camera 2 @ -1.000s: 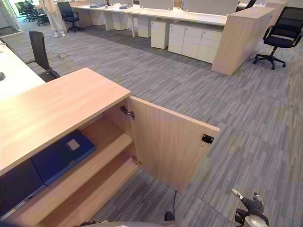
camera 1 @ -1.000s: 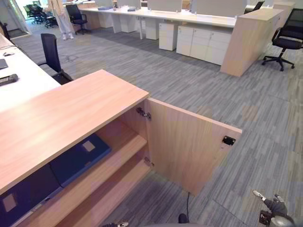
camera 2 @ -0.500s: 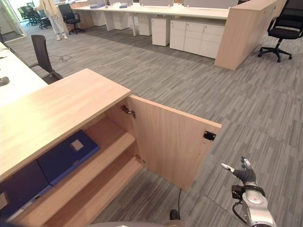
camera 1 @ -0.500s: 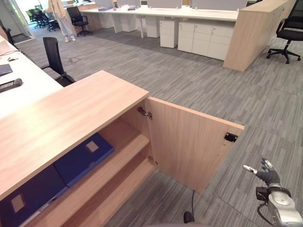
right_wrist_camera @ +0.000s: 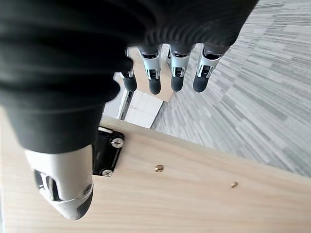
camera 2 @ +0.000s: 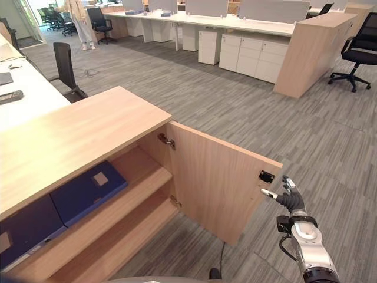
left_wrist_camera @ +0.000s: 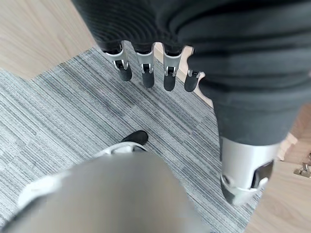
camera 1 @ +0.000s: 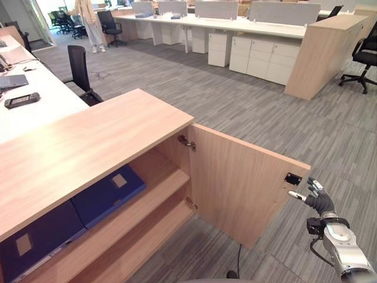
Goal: Put the empty folder in the office cabinet
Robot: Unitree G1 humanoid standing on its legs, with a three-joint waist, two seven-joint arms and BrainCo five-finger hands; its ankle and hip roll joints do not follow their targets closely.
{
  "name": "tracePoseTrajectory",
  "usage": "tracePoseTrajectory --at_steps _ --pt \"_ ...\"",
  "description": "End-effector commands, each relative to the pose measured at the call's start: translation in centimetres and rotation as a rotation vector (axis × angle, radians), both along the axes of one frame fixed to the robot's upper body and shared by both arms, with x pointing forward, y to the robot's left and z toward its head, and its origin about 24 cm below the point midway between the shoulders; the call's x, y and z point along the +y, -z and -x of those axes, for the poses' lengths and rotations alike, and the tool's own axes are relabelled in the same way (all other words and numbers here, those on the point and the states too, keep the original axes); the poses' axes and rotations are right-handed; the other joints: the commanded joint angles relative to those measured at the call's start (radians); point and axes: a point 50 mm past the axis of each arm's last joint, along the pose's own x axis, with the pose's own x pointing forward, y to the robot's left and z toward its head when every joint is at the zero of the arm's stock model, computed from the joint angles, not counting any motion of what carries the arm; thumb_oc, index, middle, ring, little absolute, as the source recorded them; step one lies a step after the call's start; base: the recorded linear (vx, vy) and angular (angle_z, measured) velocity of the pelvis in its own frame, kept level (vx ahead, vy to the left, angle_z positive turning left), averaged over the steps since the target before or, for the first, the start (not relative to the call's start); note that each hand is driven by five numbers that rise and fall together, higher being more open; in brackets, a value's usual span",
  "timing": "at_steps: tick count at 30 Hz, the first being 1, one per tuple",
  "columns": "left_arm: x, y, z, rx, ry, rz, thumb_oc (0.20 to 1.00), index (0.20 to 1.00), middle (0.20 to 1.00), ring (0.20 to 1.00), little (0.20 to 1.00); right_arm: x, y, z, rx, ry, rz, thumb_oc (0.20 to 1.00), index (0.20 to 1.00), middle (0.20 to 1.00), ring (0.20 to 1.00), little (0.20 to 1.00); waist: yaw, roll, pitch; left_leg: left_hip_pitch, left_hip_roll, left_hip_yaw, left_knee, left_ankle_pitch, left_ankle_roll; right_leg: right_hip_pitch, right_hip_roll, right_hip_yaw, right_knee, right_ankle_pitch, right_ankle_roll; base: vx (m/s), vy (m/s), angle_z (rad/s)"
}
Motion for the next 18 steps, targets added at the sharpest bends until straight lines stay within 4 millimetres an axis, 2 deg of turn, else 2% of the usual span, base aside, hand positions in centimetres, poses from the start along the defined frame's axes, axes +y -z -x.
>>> tracePoseTrajectory --at_steps 1,5,10,11,12,17,18 --pt "1.6 -0.4 0.4 0.043 -0.002 -0.051 1.0 1.0 1.0 1.0 1.0 0.6 -3.6 -3.1 -0.184 -0.05 0.015 1.0 1.0 1.0 1.0 1.0 0.008 -0.041 0.002 -0.022 -0.036 -0.102 0.013 -0.063 0.017 0.007 0.011 -0.014 0.007 -0.074 0.046 0.0 -0.014 0.1" --pt "1.4 -0.3 0.5 0.046 0.0 -0.051 1.0 1.0 1.0 1.0 1.0 0.9 -4.2 -3.7 -0.212 -0.066 0.005 1.0 1.0 1.0 1.0 1.0 0.015 -0.041 0.003 -0.024 -0.036 -0.107 0.013 -0.062 0.016 0.008 0.009 -0.02 0.007 -0.074 0.046 0.0 -0.005 0.03" --pt "1.1 -0.3 0.4 0.051 0.035 -0.052 1.0 1.0 1.0 1.0 1.0 3.5 -4.9 -5.5 -0.278 -0.153 -0.093 1.0 1.0 1.0 1.0 1.0 0.029 -0.043 0.005 -0.028 -0.038 -0.112 0.013 -0.06 0.015 0.007 0.007 -0.026 0.007 -0.072 0.046 0.0 0.0 0.0" --pt "1.1 -0.3 0.4 0.051 0.034 -0.052 1.0 1.0 1.0 1.0 1.0 3.5 -4.9 -5.5 -0.278 -0.154 -0.094 1.0 1.0 1.0 1.0 1.0 0.029 -0.043 0.005 -0.028 -0.038 -0.112 0.013 -0.06 0.015 0.007 0.007 -0.026 0.007 -0.072 0.046 0.0 0.0 0.0" --pt "1.1 -0.3 0.3 0.05 0.047 -0.052 1.0 1.0 1.0 1.0 1.0 4.5 -5.4 -6.3 -0.299 -0.195 -0.125 1.0 1.0 1.0 1.0 1.0 0.035 -0.044 0.008 -0.027 -0.039 -0.112 0.013 -0.059 0.015 0.006 0.007 -0.025 0.007 -0.071 0.044 0.0 0.0 0.0" --pt "1.2 -0.3 0.7 0.06 0.047 -0.053 1.0 1.0 1.0 1.0 1.0 7.3 -5.1 -7.7 -0.267 -0.31 -0.177 1.0 1.0 1.0 1.0 1.0 0.054 -0.048 0.009 -0.032 -0.037 -0.116 0.013 -0.054 0.012 0.009 0.008 -0.034 0.007 -0.074 0.043 0.0 -0.002 -0.01" --pt "1.2 -0.3 0.7 0.06 0.047 -0.053 1.0 1.0 1.0 1.0 1.0 7.3 -5.1 -7.7 -0.267 -0.31 -0.177 1.0 1.0 1.0 1.0 1.0 0.054 -0.048 0.009 -0.032 -0.037 -0.116 0.013 -0.054 0.012 0.009 0.007 -0.034 0.007 -0.074 0.043 0.0 0.0 0.0"
